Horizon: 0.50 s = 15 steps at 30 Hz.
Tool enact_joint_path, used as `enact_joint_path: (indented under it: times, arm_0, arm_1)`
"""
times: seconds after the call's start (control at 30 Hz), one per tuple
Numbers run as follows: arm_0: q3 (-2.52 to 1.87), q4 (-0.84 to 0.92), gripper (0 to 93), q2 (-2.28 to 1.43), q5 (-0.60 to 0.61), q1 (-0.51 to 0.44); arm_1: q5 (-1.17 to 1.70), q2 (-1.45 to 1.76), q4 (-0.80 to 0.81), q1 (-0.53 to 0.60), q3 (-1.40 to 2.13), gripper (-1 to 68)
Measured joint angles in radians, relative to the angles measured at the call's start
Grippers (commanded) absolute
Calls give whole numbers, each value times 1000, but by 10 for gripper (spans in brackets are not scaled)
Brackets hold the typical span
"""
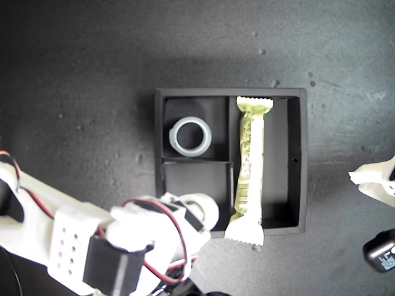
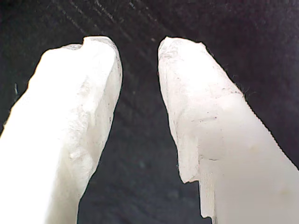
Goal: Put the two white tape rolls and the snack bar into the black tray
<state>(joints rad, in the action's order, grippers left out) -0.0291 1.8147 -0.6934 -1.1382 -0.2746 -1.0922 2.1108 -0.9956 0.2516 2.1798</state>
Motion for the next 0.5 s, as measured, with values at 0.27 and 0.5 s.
enact_joint_path:
  times: [0.27,0.5]
  arm_0:
    - [6,0,101,71,-20,-28]
    - [-2,0,159,63,-23,-51]
  arm_1:
    - [-3,0,25,-15,15,51]
    - [-3,0,18,-11,15,51]
